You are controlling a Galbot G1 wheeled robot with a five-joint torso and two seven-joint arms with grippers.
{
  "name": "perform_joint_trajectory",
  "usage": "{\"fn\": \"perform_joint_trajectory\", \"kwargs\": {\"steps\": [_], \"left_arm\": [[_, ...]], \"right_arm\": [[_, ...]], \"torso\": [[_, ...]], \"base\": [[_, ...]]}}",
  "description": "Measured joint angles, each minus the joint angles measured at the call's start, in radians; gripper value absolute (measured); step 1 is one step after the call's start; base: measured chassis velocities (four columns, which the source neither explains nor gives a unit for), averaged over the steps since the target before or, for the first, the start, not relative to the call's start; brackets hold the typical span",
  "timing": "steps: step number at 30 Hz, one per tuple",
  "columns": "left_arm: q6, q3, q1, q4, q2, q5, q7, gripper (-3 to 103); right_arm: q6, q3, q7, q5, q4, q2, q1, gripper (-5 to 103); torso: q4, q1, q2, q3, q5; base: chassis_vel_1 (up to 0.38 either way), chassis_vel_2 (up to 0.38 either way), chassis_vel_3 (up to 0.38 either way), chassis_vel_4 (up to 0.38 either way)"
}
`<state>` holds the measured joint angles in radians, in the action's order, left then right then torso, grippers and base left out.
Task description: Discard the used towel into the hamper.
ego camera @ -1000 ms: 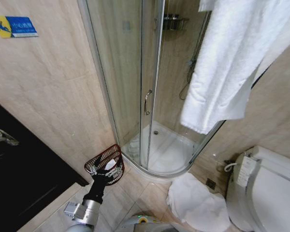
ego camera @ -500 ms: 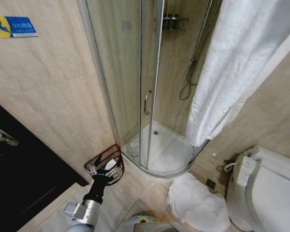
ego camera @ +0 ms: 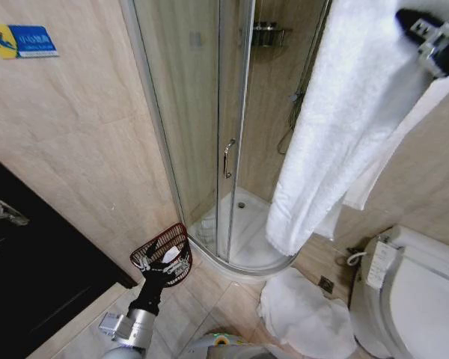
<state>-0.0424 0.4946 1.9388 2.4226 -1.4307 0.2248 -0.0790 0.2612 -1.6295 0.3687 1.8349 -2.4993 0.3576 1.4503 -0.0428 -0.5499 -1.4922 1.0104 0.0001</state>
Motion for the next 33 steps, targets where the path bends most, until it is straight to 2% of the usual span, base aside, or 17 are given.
{"fn": "perform_joint_trajectory", "kwargs": {"steps": [2,3,4,8,9,12,24,27,29,31,33], "left_arm": [[0.000,0.000,0.000,0.000,0.000,0.000,0.000,100],[0.000,0.000,0.000,0.000,0.000,0.000,0.000,100],[0.000,0.000,0.000,0.000,0.000,0.000,0.000,100],[0.000,0.000,0.000,0.000,0.000,0.000,0.000,100],[0.000,0.000,0.000,0.000,0.000,0.000,0.000,100],[0.000,0.000,0.000,0.000,0.000,0.000,0.000,100],[0.000,0.000,0.000,0.000,0.000,0.000,0.000,100],[0.000,0.000,0.000,0.000,0.000,0.000,0.000,100],[0.000,0.000,0.000,0.000,0.000,0.000,0.000,100],[0.000,0.000,0.000,0.000,0.000,0.000,0.000,100],[0.000,0.000,0.000,0.000,0.000,0.000,0.000,100]], "right_arm": [[0.004,-0.012,-0.005,-0.018,-0.006,0.058,0.037,4],[0.005,-0.015,-0.029,-0.058,-0.006,0.132,0.087,4],[0.005,-0.015,-0.029,-0.058,-0.006,0.132,0.087,4],[0.009,-0.002,-0.052,-0.100,-0.005,0.261,0.151,4],[0.009,-0.002,-0.052,-0.100,-0.005,0.261,0.151,4],[0.016,0.015,-0.107,-0.172,-0.004,0.338,0.201,4],[0.019,0.042,-0.176,-0.235,-0.002,0.415,0.247,4],[0.020,0.071,-0.209,-0.285,-0.001,0.430,0.251,4],[0.002,0.123,-0.279,-0.385,0.000,0.450,0.255,4],[-0.022,0.155,-0.330,-0.445,0.003,0.459,0.255,4],[-0.034,0.167,-0.352,-0.465,0.012,0.461,0.253,4]], "torso": [[-0.0001,0.000,0.000,0.000,-0.0003],[-0.0001,0.000,0.000,0.000,0.0000],[-0.0001,0.000,0.000,0.000,0.0000],[0.0000,0.000,0.000,0.000,0.0000],[0.0000,0.000,0.000,0.000,0.0000],[0.0000,0.000,0.000,0.000,0.0002],[0.0000,0.000,0.000,0.000,-0.0002],[0.0000,0.000,0.000,0.000,-0.0002],[0.0000,0.000,0.000,0.000,0.0003],[0.0000,0.000,0.000,0.000,0.0002],[0.0000,0.000,0.000,0.000,0.0000]], "base": [[0.000,0.000,0.000,0.000],[0.000,0.000,0.000,0.000],[0.000,0.000,0.000,0.000],[0.000,0.000,0.000,0.000],[0.000,0.000,0.000,0.000],[0.000,0.000,0.000,0.000],[0.000,0.000,0.000,0.000],[0.000,0.000,0.000,0.000],[0.000,0.000,0.000,0.000],[0.000,0.000,0.000,0.000],[0.000,0.000,0.000,0.000]]}}
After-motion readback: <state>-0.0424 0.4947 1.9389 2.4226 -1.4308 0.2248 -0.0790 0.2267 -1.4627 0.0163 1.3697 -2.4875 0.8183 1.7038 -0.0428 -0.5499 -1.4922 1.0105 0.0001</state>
